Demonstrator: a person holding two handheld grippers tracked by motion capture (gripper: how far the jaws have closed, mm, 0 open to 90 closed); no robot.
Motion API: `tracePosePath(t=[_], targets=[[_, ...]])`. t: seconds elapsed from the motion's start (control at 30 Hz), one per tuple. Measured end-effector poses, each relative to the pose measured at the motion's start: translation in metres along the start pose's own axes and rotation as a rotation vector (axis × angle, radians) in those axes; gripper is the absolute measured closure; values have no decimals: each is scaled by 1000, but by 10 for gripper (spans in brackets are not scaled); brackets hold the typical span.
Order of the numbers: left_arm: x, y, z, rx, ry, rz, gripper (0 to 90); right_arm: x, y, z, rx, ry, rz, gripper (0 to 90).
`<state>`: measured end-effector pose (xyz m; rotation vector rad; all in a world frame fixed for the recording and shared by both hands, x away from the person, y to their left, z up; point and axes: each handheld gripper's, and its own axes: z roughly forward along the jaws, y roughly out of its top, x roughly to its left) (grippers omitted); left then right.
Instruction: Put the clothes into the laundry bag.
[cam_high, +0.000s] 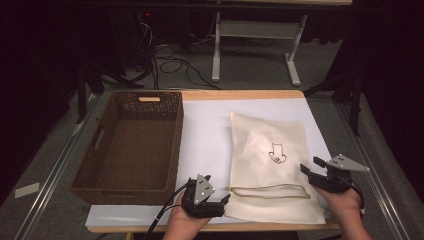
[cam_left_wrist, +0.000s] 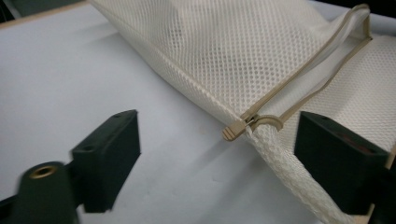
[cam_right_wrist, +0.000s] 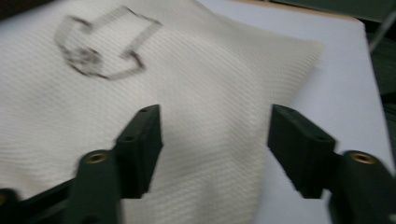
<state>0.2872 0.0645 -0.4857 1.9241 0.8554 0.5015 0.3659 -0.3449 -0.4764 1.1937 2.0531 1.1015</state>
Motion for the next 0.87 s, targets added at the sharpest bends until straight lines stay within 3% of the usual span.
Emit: tracePosePath(t=[0.1,0.13,0.23,0.33,0.43,0.7,0.87], targets=[[2,2,-15,-46,25,-4,58,16,10,-18,-113,87,44,170],[3,3,-17,-55,29,-9,31,23,13,-22,-137,93,37,117],[7,3,-22,-69,35,-22,2,46,16,-30,-149,100,2,1],[10,4,-21,-71,33,-46,1,65,11,-35,-149,115,-35,0],[11,3,-19,-62,31,-38,1,75,5,-38,-153,106,-67,0],[10,0,-15,-21,19,-60,2,76,6,-41,-174,89,-70,0],[8,1,-15,-29,23,-56,15,73,5,-42,-181,99,-63,0]])
